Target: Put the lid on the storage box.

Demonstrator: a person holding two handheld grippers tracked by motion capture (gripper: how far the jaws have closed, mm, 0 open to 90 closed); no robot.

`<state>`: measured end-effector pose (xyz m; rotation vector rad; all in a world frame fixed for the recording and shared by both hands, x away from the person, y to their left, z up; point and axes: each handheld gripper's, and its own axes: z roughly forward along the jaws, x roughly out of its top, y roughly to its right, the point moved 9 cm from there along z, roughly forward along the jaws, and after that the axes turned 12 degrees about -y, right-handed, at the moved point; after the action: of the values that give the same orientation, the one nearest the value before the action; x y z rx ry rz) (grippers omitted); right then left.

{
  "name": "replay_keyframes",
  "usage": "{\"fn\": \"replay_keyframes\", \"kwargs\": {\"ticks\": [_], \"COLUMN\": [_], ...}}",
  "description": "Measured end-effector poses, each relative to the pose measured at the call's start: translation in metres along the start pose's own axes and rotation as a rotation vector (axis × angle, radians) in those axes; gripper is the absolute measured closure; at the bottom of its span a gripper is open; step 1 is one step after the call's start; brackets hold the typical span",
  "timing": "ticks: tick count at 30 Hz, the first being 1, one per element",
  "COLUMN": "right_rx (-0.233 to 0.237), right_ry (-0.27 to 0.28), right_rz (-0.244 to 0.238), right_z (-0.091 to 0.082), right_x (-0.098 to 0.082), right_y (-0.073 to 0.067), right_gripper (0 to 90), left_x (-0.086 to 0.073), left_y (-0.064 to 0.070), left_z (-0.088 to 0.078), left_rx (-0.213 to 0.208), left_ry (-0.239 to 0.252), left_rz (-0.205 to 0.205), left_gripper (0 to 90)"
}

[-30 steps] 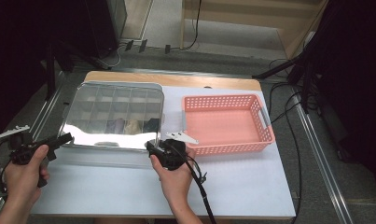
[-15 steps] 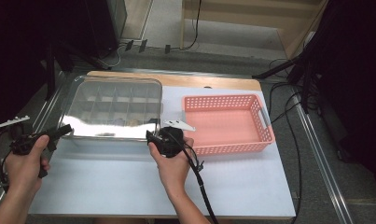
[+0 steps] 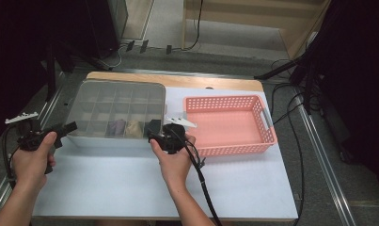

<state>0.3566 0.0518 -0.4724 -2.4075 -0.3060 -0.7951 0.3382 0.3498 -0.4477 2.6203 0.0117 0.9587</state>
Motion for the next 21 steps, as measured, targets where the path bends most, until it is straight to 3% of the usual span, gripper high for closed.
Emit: {"fn": "replay_keyframes", "kwargs": {"ticks": [1, 3, 4, 6, 9, 12, 14, 19, 21], "right_rx": [0.002, -0.002, -0.014, -0.033, -0.011, 0.007, -0.027, -0.043, -0.049], "right_ry": [-0.004, -0.015, -0.009, -0.007, 0.003, 0.030, 0.044, 0.058, 0.067], "right_rz": [-0.006, -0.016, -0.031, -0.035, -0.023, -0.011, -0.026, -0.032, -0.030], "right_z": [0.000, 0.000, -0.001, -0.003, -0.006, -0.011, -0.013, -0.012, -0.011], "right_x": [0.000, 0.000, 0.000, 0.002, 0.004, 0.006, 0.007, 0.007, 0.008], "right_y": [-0.001, -0.001, 0.000, 0.002, 0.004, 0.005, 0.007, 0.009, 0.009], "right_gripper": [39.3, 37.4, 35.3, 34.1, 34.8, 54.5, 66.4, 76.2, 76.8], "left_x": [0.000, 0.001, 0.000, -0.001, -0.004, -0.004, -0.004, -0.005, -0.005], "left_y": [0.000, -0.005, -0.008, -0.011, -0.017, -0.020, -0.019, -0.014, -0.014], "left_z": [0.000, -0.001, -0.002, -0.002, 0.001, 0.001, 0.001, 0.003, 0.003], "left_rx": [0.009, 0.086, 0.104, 0.083, 0.081, 0.044, 0.026, -0.019, -0.012], "left_ry": [0.004, 0.015, 0.010, 0.011, -0.010, 0.001, -0.001, -0.012, -0.010], "left_rz": [0.000, 0.030, 0.030, 0.004, -0.001, -0.038, -0.046, -0.039, -0.036], "left_gripper": [43.7, 42.9, 41.7, 40.8, 40.7, 41.8, 44.3, 48.1, 47.9]}}
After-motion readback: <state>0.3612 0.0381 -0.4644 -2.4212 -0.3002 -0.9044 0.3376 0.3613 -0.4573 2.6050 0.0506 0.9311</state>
